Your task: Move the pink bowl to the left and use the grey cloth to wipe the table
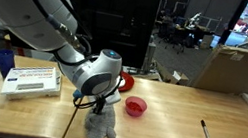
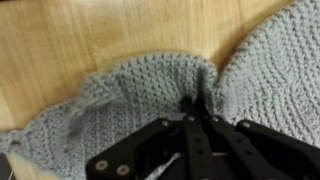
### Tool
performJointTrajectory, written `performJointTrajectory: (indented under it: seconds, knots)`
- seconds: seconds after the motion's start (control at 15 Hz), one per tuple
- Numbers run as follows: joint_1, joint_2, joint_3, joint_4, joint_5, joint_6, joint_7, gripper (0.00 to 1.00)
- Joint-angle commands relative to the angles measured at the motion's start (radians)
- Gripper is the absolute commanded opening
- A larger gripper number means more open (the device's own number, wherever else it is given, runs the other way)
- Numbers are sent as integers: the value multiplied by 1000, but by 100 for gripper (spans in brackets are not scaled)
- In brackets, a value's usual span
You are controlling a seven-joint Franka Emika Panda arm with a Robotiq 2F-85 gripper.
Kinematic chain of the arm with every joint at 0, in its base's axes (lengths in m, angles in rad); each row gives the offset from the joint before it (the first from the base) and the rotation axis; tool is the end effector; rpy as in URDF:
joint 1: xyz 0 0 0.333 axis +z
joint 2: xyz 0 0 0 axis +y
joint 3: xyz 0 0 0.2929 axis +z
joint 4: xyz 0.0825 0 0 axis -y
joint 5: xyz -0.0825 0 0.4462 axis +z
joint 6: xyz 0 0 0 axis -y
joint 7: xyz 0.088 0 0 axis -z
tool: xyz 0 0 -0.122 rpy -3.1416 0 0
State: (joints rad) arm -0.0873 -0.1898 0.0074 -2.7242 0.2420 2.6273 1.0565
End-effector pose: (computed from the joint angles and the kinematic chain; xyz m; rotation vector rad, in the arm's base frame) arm 0.4449 -0.0399 0.2033 -2.3386 1.8564 -0.0329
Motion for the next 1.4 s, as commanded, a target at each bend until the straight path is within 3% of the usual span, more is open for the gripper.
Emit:
performJointTrajectory:
  seconds: [0.0, 0.2, 0.93, 1.33]
  knots:
    - [18, 4, -4, -33, 26, 13, -33, 1]
    - [74, -3, 17, -36, 96, 3, -81, 1]
    - [213, 2, 156, -60, 131, 82, -69, 1]
    - [363, -12, 179, -44, 399, 49, -220, 1]
